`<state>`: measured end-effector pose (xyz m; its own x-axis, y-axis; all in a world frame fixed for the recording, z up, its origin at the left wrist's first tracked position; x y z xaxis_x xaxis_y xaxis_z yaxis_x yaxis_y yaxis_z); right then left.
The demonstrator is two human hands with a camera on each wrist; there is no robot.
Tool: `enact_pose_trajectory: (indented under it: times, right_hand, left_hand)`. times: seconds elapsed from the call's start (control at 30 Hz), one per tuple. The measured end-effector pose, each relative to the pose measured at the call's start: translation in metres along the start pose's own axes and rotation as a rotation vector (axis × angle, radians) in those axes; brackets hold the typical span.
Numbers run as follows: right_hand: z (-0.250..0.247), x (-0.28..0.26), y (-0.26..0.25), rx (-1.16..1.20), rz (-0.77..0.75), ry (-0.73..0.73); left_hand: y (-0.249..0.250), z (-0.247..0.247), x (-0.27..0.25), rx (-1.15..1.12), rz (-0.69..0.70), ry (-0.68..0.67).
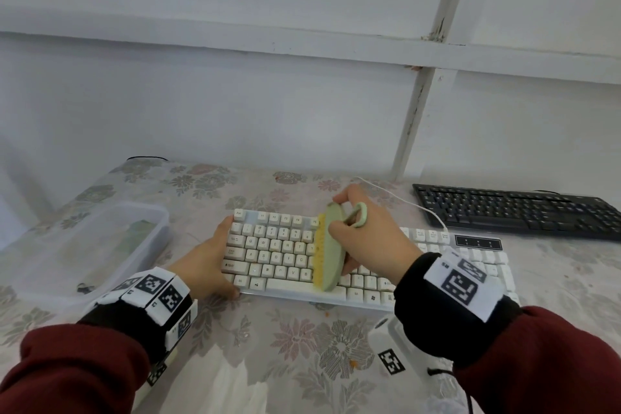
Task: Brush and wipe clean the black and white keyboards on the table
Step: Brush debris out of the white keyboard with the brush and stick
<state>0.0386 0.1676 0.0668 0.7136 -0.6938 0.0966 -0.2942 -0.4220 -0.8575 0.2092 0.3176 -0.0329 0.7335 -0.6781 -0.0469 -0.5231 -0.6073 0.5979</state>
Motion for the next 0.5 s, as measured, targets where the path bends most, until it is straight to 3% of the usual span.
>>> enact_pose_trajectory:
  times: [0.3, 0.5]
  right_hand:
    - [0.003, -0.034, 0.013, -0.063, 0.045, -0.217]
    - [-0.016, 0.002, -0.013, 0.121, 0.002, 0.025]
  left_hand:
    - [0.0, 0.0, 0.001, -0.008, 0.003, -0.003]
    - [0.0, 0.0, 0.0, -0.024, -0.003, -0.004]
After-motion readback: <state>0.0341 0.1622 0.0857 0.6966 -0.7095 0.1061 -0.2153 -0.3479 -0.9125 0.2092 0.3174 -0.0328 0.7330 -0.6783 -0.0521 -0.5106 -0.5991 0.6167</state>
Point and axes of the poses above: each hand's wrist, its own x-axis towards the middle knuckle, its own z-axis out of the palm, y = z × x, the point moved 6 cm from there along x, towards the middle knuckle, and after that the axes turned 14 degrees about y, right-handed, at the moved point
